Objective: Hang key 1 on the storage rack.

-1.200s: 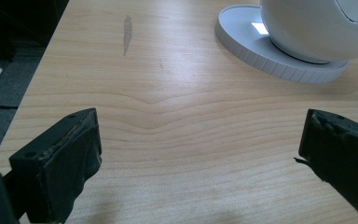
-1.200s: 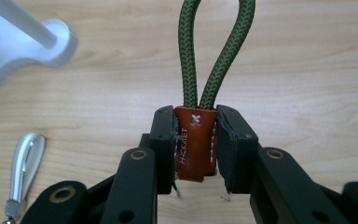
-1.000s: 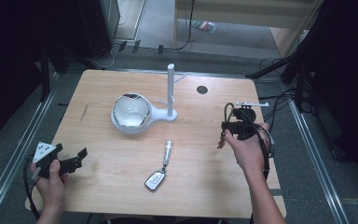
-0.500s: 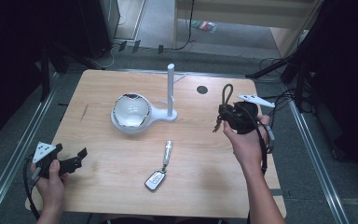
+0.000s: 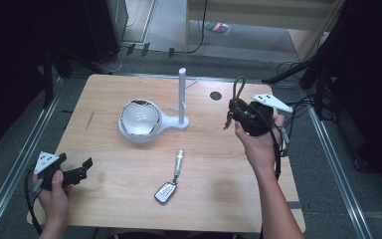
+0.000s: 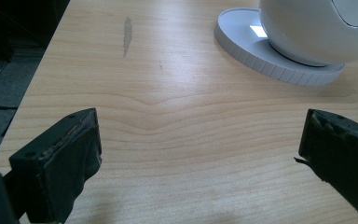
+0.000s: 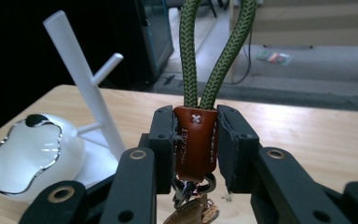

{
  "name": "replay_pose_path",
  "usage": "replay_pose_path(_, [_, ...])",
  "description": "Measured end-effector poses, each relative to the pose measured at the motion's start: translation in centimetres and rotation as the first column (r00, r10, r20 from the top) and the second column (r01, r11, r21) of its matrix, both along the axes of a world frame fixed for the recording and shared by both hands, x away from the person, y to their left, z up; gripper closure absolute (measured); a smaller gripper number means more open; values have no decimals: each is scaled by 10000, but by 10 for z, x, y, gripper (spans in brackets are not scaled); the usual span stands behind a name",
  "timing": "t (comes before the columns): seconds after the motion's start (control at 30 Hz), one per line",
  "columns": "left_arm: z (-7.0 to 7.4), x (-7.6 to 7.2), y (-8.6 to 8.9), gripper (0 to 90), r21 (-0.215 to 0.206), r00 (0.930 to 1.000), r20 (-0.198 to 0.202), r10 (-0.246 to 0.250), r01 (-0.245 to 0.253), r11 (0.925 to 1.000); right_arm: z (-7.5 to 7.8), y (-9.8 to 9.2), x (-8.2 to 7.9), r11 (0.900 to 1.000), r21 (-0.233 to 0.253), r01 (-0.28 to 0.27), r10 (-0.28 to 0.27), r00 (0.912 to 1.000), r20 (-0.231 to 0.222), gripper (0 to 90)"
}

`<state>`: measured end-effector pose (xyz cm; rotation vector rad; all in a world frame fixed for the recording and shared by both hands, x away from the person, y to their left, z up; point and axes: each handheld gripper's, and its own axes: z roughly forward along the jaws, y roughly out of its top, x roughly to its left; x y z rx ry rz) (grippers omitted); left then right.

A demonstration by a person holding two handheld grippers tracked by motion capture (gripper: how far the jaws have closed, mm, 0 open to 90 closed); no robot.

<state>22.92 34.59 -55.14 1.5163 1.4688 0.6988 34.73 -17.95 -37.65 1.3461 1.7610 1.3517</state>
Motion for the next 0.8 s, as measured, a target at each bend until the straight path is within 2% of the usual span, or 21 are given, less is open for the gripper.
replay_pose_path(0.2, [0, 0, 1, 0, 19, 10000, -5, -27, 27, 10000, -1, 9, 5, 9996, -27, -284, 284, 9991, 325, 699])
replay_pose_path(0.33, [0, 0, 1, 0, 65, 10000, 1, -48, 48, 10000, -5, 16, 9, 9986, -258, -468, 482, 9974, 532, 697])
replay_pose_path(0.4, [0, 0, 1, 0, 55, 10000, 10, -41, 41, 10000, -6, 19, 12, 9981, -487, -389, 416, 9975, 570, 695])
replay_pose_path(0.53, [0, 0, 1, 0, 47, 10000, -17, -48, 49, 10000, -9, 25, 18, 9962, -780, -400, 445, 9974, 574, 694])
replay_pose_path(0.7, [0, 0, 1, 0, 36, 10000, -19, -36, 36, 10000, -13, 31, 25, 9956, -601, -719, 749, 9960, 488, 689])
replay_pose_path(0.8, [0, 0, 1, 0, 7, 10000, -24, -27, 27, 10000, -16, 36, 30, 9934, -796, -829, 855, 9959, 305, 690])
